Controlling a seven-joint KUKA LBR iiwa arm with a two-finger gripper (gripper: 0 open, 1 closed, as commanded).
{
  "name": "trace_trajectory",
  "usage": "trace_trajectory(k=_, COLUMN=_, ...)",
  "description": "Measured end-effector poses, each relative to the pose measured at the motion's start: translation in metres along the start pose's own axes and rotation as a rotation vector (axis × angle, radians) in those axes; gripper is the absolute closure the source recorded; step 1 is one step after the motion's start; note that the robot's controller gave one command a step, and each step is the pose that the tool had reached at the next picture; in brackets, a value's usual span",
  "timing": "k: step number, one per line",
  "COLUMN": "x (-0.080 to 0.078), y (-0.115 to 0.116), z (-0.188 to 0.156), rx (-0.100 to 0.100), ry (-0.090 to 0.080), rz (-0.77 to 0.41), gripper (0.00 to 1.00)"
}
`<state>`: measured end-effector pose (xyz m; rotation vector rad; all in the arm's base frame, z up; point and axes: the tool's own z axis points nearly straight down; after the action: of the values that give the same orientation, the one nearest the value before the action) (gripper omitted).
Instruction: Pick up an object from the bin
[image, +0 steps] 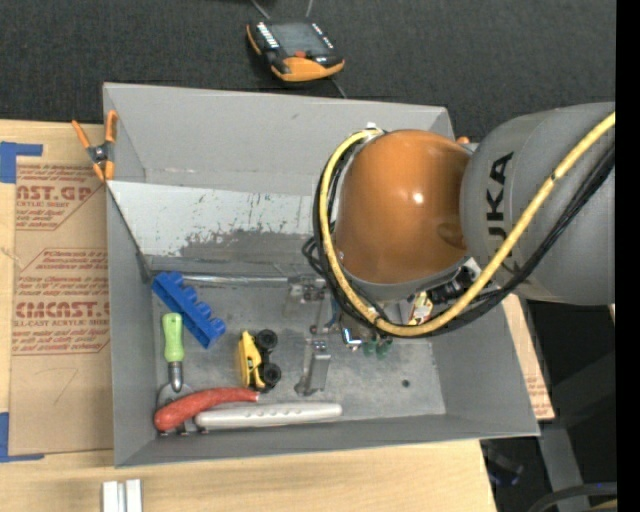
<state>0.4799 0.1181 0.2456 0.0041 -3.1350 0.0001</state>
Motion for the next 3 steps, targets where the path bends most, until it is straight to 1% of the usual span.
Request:
trace_trajectory(k=1, x=-0.002, y=-0.001, z=-0.003, rx=-0.001, ry=-0.008, rz=0.002, gripper=0.00)
trace_trajectory(k=2, x=-0.003, y=0.030, z=0.142, rx=-0.001, ry=-0.010, rz=-0.212, gripper=0.00)
trace_trajectory(k=3, x=-0.004, y=0.050, z=0.085, rx=-0.004, ry=-0.019, rz=-0.136, gripper=0.00)
